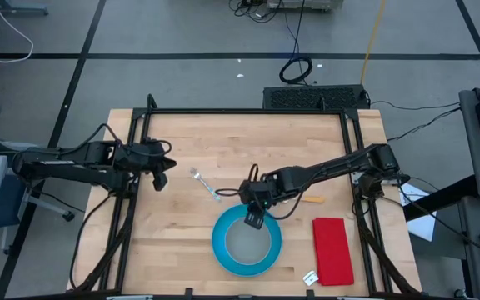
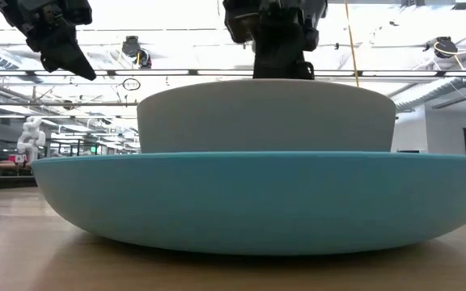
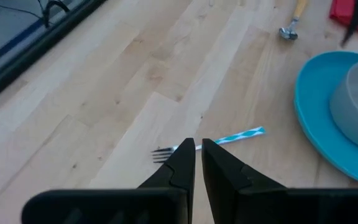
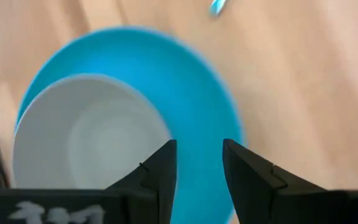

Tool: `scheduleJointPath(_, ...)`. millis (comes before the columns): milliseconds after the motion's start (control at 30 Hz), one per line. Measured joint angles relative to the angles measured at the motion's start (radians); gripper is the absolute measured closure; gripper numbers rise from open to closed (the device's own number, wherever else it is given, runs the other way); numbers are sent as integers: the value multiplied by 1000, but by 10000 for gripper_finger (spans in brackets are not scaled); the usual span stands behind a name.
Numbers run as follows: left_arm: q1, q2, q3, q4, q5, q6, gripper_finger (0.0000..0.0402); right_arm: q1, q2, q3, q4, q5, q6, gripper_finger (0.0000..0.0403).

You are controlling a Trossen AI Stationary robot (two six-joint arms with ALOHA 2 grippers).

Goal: Pick and place plate/cup/fork/spoon on tray
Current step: Put the blue fork beside the blue plate

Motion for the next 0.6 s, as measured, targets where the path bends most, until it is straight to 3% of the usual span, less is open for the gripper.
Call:
scheduleJointPath(367, -81, 72, 0, 11, 37, -120, 371, -78, -112, 0, 5, 261, -235, 283)
scheduleJointPath(600, -158, 207, 0, 162, 37, -129, 371, -169, -156, 0, 119, 270, -464, 283)
